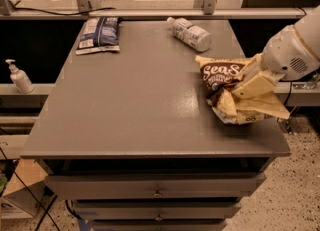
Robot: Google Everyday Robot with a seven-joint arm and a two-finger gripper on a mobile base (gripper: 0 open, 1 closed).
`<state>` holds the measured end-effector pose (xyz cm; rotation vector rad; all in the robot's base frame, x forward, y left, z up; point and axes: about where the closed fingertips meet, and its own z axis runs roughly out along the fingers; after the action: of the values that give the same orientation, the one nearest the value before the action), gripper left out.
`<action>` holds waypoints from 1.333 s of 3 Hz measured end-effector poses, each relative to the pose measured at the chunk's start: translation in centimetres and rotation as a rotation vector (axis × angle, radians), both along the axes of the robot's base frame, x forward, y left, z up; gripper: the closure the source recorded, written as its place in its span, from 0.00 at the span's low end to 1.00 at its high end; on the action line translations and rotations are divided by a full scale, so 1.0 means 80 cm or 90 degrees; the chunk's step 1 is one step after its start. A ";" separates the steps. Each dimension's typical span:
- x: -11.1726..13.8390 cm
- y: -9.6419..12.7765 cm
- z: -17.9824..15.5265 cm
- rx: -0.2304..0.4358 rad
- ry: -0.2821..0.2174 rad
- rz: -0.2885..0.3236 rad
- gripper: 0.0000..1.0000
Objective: Move brown chip bag near blue chip bag
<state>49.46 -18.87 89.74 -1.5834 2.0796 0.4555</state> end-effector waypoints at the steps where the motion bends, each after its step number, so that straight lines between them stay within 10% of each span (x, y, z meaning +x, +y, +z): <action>1: -0.004 0.028 0.038 0.030 -0.039 0.050 1.00; 4: -0.003 0.079 0.074 0.075 -0.089 0.113 1.00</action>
Offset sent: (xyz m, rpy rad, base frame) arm -0.0138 0.0811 0.0955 0.1387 -0.1811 0.2862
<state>49.21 -12.55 95.66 -1.6862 1.7854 0.5042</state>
